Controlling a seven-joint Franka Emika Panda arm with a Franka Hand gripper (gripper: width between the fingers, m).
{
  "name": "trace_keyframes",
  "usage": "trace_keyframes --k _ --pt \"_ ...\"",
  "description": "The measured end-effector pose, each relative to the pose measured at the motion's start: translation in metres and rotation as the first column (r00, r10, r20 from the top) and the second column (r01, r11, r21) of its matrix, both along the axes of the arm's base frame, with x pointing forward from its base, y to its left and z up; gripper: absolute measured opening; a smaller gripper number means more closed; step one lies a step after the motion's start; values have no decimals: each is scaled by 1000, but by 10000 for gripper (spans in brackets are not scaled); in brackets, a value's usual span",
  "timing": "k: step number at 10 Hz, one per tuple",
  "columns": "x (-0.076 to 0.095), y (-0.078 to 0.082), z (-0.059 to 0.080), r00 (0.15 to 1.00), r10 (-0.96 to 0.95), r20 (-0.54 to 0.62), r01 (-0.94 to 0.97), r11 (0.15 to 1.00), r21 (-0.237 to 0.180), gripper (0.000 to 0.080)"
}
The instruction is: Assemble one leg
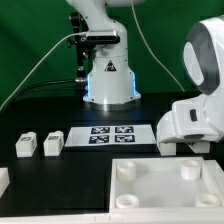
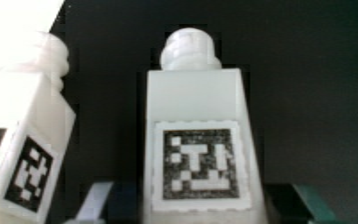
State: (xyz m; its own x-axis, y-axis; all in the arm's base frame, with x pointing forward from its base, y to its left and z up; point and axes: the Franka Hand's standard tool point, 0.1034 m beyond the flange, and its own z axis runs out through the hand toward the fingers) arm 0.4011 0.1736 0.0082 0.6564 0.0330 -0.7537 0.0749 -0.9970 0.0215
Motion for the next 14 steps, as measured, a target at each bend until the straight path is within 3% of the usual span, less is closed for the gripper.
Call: trace_keyframes --k 2,3,5,7,8,10,12,14 --pt "11 -7 8 1000 -1 24 1 1000 16 291" --pt "23 -11 22 998 8 59 -10 1000 29 291" --pt "45 -17 55 992 60 113 -66 996 57 292" --pt "77 -30 108 928 77 363 -110 991 72 292" --pt "78 -33 119 897 78 436 -121 990 71 292" --pt "84 -30 116 774 47 631 -135 987 92 292" --pt "91 -31 119 660 24 751 -159 981 109 292" --pt "145 -49 149 481 -38 876 -163 978 131 292"
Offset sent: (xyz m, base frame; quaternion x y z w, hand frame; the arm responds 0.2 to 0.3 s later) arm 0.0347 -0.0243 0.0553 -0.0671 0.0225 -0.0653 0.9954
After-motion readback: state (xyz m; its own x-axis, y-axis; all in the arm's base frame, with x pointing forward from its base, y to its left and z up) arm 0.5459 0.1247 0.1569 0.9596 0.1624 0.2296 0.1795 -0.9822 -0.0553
